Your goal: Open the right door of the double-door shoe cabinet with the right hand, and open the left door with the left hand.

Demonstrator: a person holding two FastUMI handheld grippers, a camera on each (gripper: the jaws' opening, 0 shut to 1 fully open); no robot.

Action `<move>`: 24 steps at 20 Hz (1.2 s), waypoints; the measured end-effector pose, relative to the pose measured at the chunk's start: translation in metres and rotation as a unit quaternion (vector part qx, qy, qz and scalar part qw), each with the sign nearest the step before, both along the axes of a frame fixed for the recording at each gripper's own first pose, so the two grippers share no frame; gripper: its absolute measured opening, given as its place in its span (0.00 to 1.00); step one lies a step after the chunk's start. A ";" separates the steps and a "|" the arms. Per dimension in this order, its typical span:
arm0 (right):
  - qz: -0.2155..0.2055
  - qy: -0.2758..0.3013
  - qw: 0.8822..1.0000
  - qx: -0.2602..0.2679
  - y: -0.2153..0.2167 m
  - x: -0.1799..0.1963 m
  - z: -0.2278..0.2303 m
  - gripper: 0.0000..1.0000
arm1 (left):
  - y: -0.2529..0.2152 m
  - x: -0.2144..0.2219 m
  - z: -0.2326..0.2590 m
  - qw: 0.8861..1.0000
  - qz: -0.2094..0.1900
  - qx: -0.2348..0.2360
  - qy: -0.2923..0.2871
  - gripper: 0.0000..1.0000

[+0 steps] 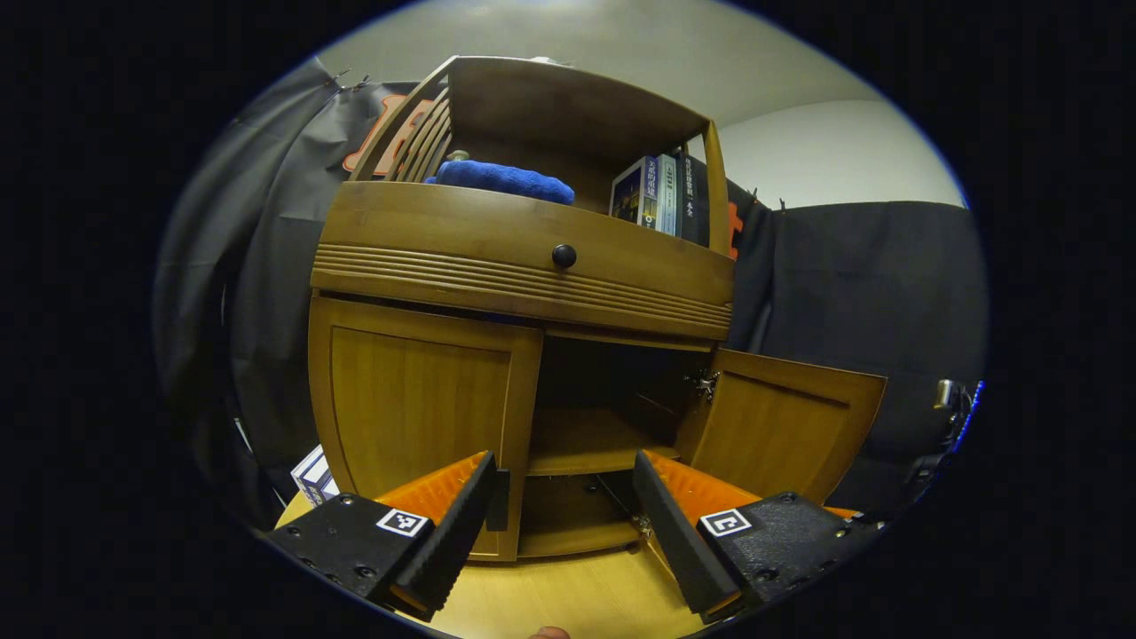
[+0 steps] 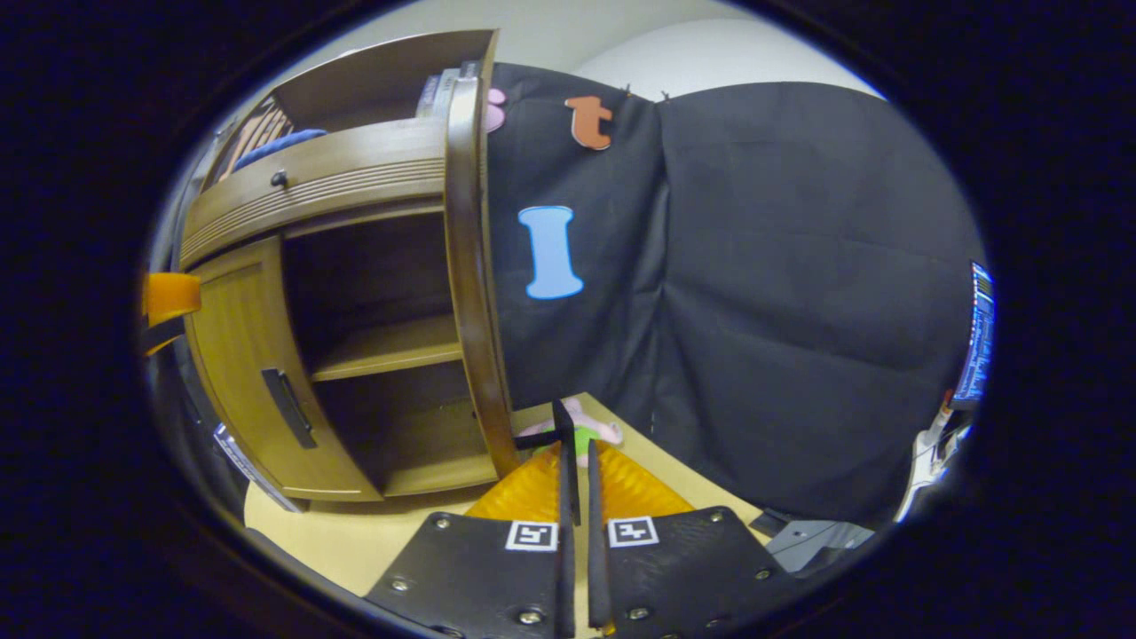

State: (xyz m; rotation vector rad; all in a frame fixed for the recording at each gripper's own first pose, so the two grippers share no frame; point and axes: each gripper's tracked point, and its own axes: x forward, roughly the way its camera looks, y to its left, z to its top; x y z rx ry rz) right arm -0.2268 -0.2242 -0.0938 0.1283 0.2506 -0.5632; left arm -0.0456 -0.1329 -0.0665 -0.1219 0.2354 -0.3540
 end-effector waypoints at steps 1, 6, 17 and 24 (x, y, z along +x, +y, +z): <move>-0.009 0.000 1.000 -0.003 -0.010 -0.005 0.001 0.06 | 0.000 0.000 -0.001 1.000 0.001 0.000 0.001 0.95; -0.014 -0.005 1.000 0.006 -0.024 -0.014 0.002 0.07 | -0.005 0.000 -0.008 1.000 -0.001 0.001 0.009 0.96; -0.016 -0.004 1.000 0.011 -0.023 -0.012 0.000 0.06 | 0.012 0.022 -0.045 0.998 0.027 0.036 0.041 0.95; -0.017 -0.004 1.000 0.018 -0.024 -0.011 -0.002 0.06 | 0.026 0.067 -0.104 0.993 0.049 0.065 0.091 0.94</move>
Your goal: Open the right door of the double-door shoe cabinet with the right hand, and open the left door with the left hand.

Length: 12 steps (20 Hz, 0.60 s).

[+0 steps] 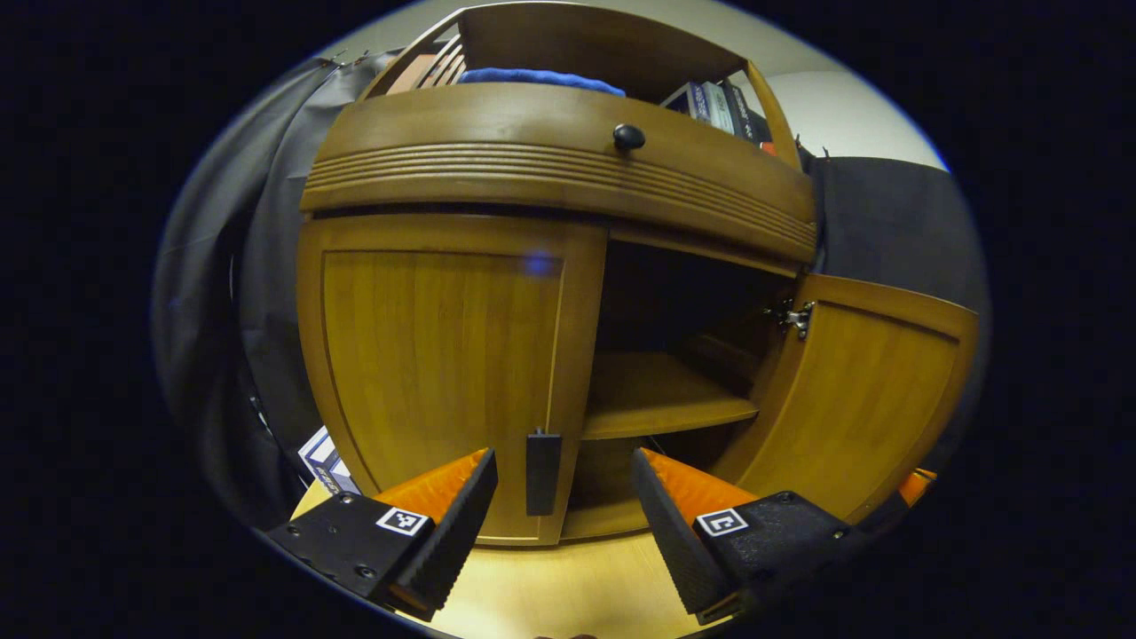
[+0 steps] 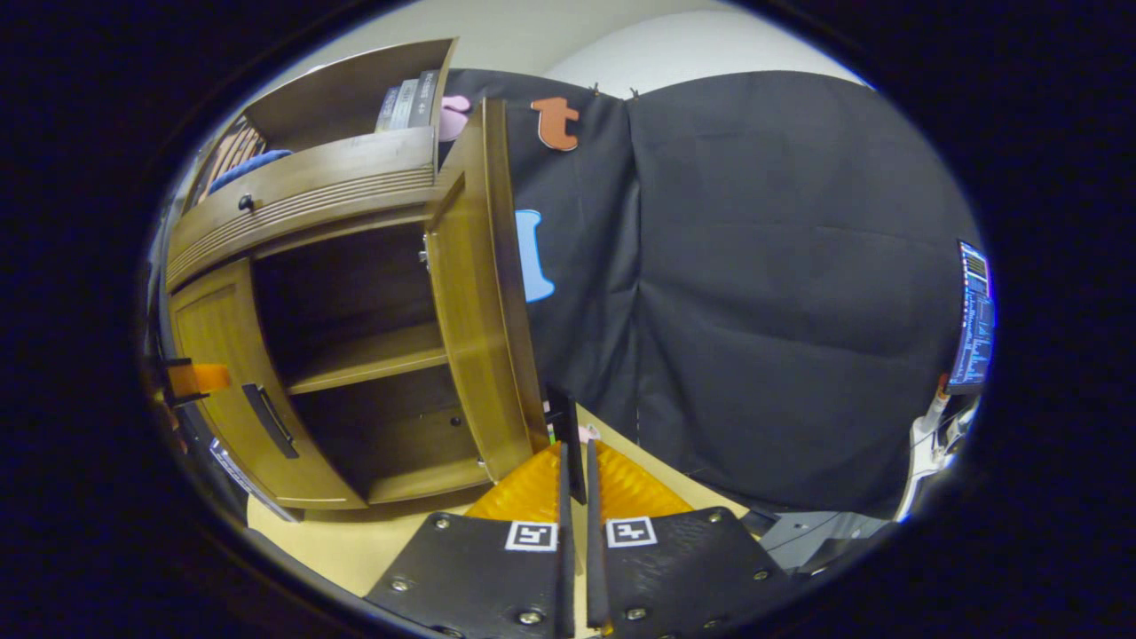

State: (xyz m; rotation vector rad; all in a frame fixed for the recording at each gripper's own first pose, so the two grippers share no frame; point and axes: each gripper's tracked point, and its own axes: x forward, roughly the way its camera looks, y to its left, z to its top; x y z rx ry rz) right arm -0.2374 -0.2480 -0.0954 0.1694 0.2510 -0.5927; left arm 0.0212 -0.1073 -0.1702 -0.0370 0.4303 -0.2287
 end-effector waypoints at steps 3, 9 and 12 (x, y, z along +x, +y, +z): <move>-0.001 0.002 1.000 -0.006 -0.001 -0.001 0.000 0.06 | 0.008 0.019 -0.025 1.000 0.011 0.017 0.015 0.93; -0.003 -0.002 1.000 -0.007 -0.002 0.000 0.002 0.06 | 0.006 0.048 -0.053 0.999 0.013 0.024 0.027 0.81; -0.006 -0.003 1.000 -0.005 -0.003 0.001 0.002 0.06 | 0.003 0.057 -0.056 0.999 0.014 0.028 0.021 0.73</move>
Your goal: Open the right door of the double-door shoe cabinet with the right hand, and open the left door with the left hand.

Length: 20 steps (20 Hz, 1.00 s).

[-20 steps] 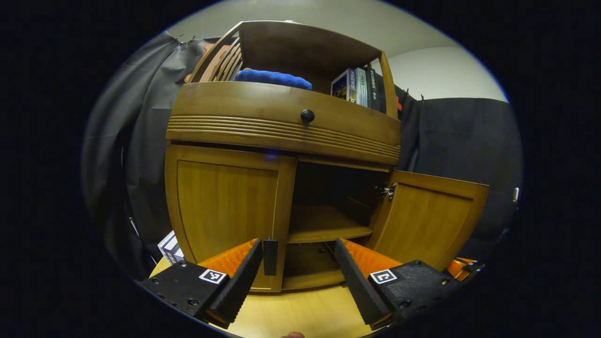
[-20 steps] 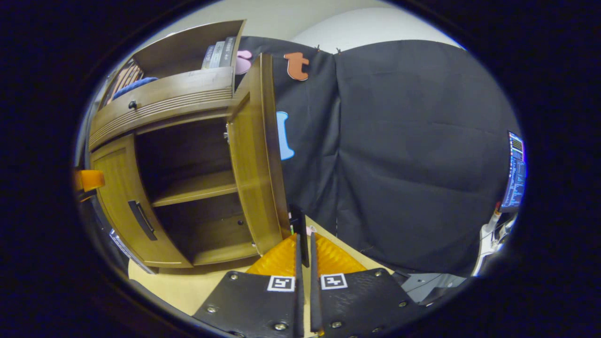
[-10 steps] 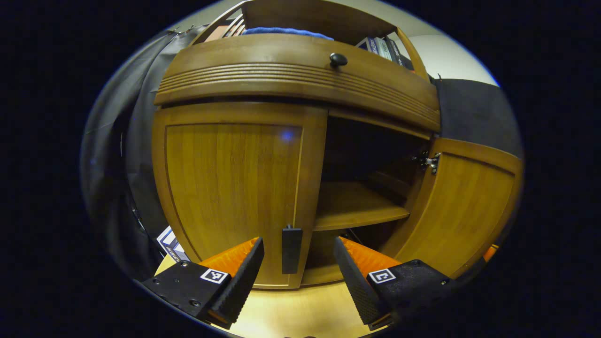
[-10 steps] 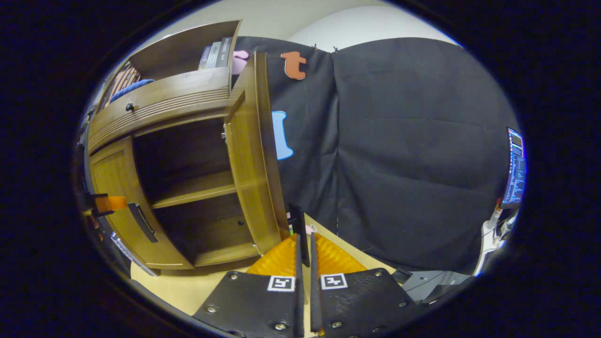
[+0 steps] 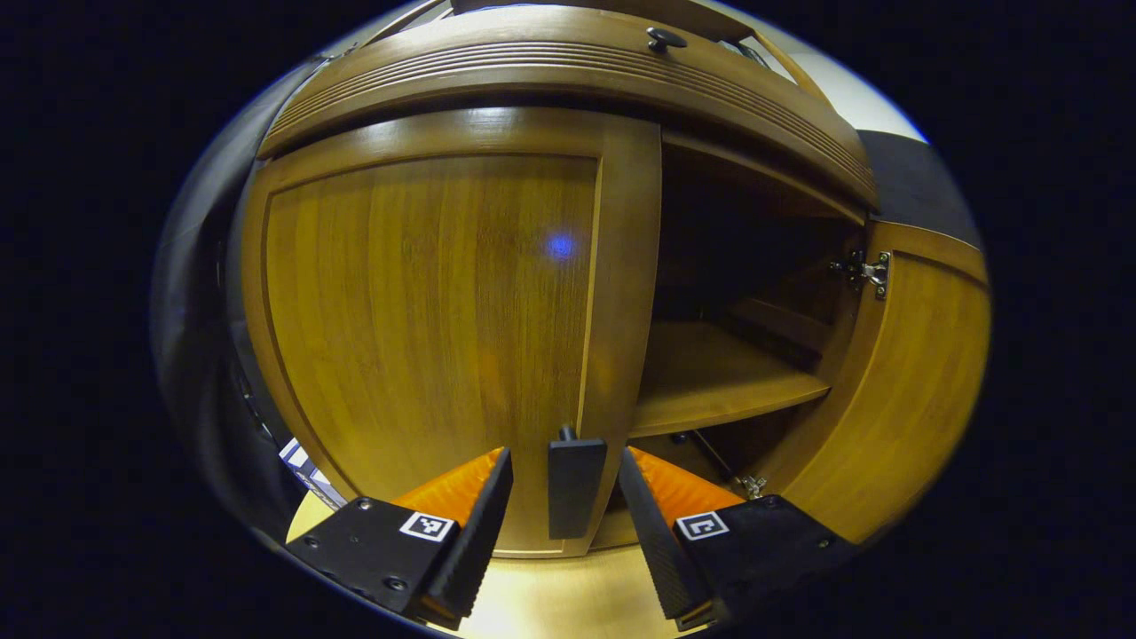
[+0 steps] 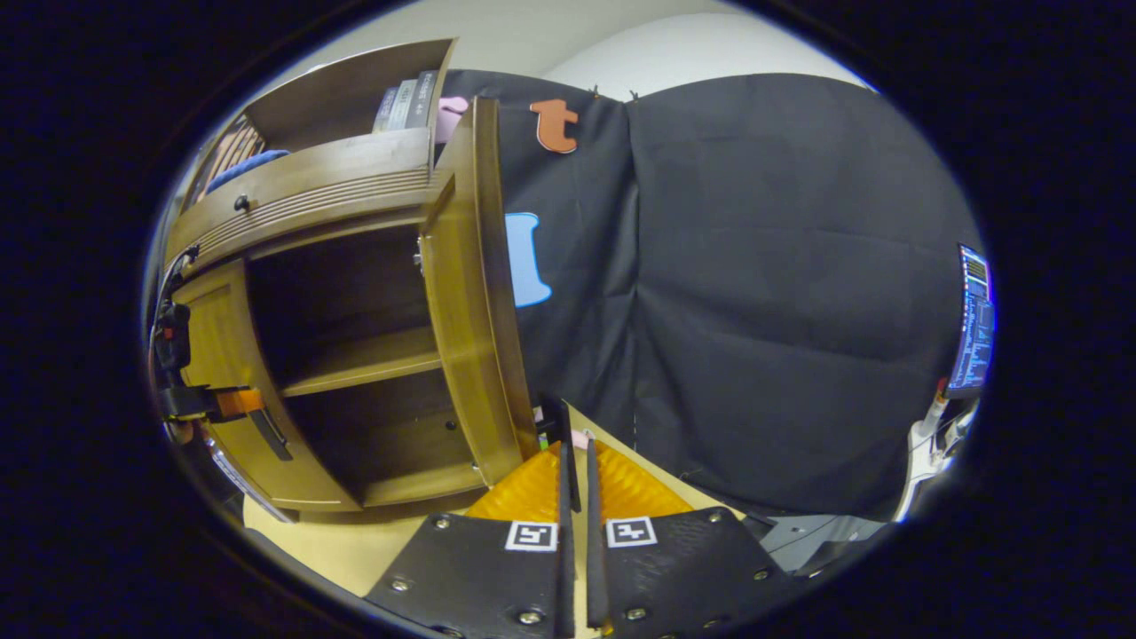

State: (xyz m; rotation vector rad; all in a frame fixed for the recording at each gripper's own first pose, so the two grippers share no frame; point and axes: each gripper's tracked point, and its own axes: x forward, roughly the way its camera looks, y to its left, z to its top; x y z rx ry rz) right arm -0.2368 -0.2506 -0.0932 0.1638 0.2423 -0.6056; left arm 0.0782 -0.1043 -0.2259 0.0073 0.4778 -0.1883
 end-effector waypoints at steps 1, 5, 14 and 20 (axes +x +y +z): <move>-0.001 -0.001 1.000 0.001 0.000 0.000 0.000 0.06 | 0.000 0.003 -0.002 1.000 -0.001 -0.001 -0.001 0.75; -0.002 -0.001 1.000 0.002 -0.001 0.000 -0.001 0.06 | -0.002 0.006 -0.004 1.000 -0.001 -0.005 -0.003 0.43; 0.007 0.005 1.000 0.001 -0.001 0.001 0.001 0.06 | -0.001 -0.011 0.000 1.000 -0.013 -0.017 -0.005 0.36; 0.023 0.014 1.000 -0.008 0.000 0.002 0.001 0.06 | 0.009 -0.043 0.009 0.999 -0.017 -0.025 -0.013 0.36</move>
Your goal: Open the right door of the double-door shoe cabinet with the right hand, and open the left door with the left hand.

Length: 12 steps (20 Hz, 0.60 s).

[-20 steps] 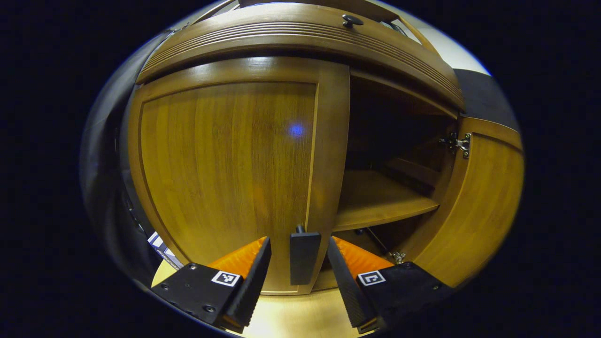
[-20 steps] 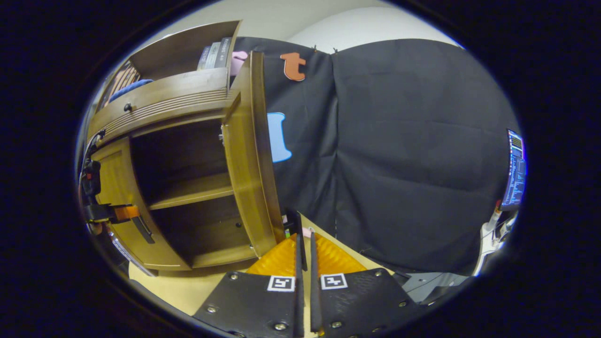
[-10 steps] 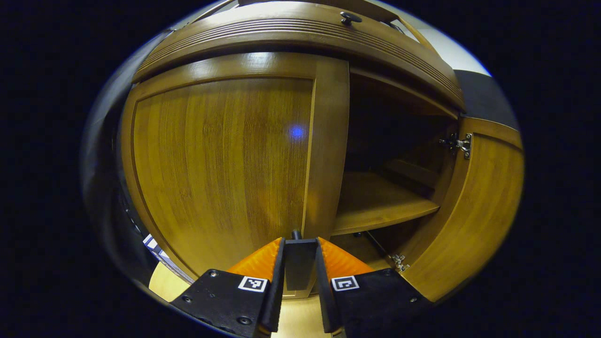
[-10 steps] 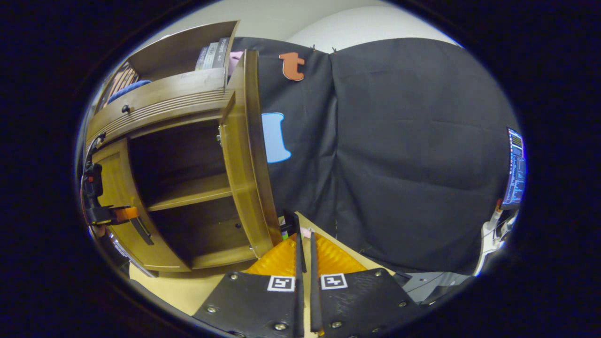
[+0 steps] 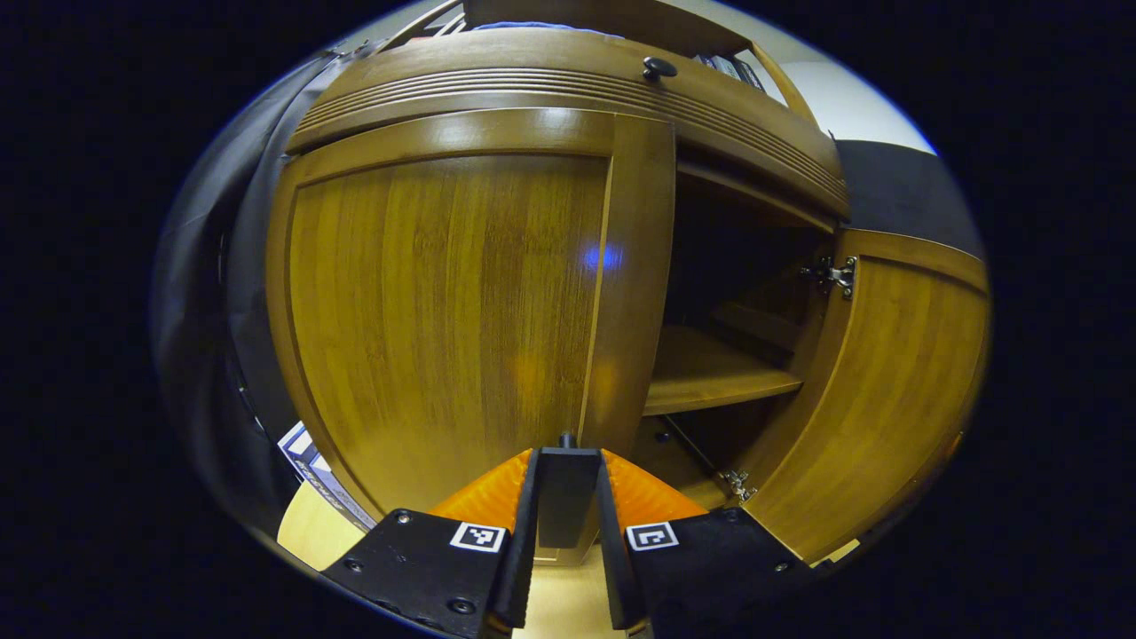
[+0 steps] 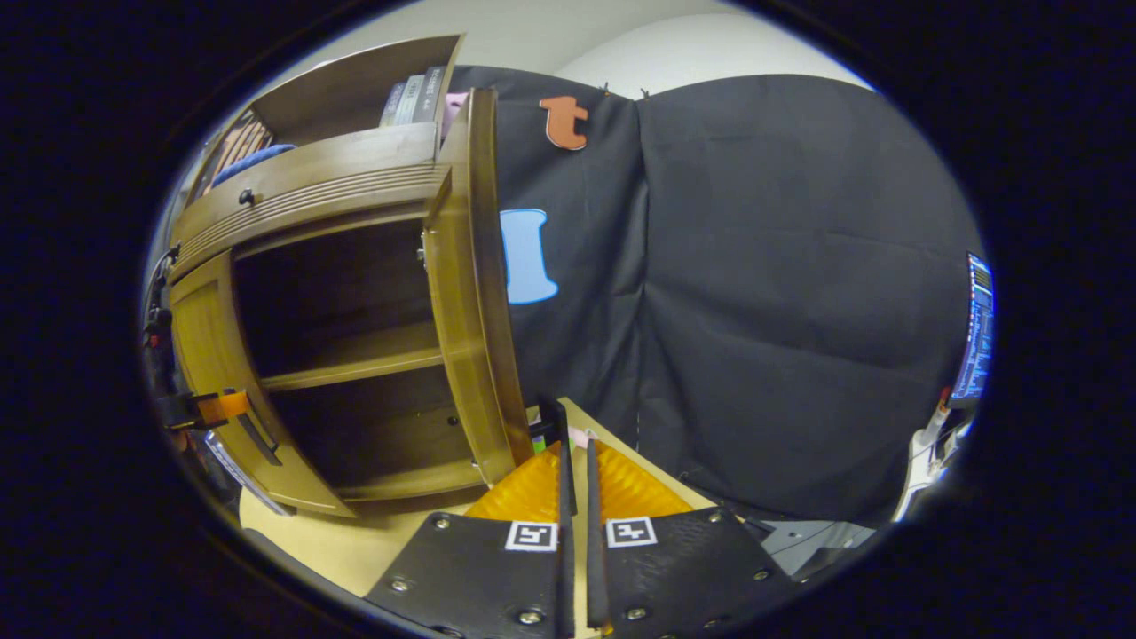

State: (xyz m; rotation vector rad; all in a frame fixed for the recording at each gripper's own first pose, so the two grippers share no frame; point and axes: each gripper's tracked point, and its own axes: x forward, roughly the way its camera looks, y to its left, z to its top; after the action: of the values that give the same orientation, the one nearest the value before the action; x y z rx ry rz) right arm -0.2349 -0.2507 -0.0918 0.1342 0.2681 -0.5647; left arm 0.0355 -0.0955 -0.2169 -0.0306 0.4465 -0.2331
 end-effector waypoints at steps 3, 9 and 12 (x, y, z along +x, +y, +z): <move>0.008 0.005 1.000 -0.005 0.001 0.001 0.000 0.06 | 0.007 -0.015 0.003 1.000 0.006 -0.004 0.000 0.35; 0.020 0.009 1.000 -0.007 0.000 0.002 0.000 0.06 | 0.024 -0.044 0.009 1.000 0.019 -0.013 0.000 0.35; 0.023 0.013 1.000 -0.011 0.000 0.003 0.002 0.06 | 0.034 -0.058 0.013 1.000 0.024 -0.015 -0.002 0.35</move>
State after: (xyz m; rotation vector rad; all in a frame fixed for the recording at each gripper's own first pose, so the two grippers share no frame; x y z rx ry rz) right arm -0.2320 -0.2510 -0.0897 0.0991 0.2893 -0.5235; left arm -0.0229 -0.0614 -0.2044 -0.0706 0.4374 -0.1924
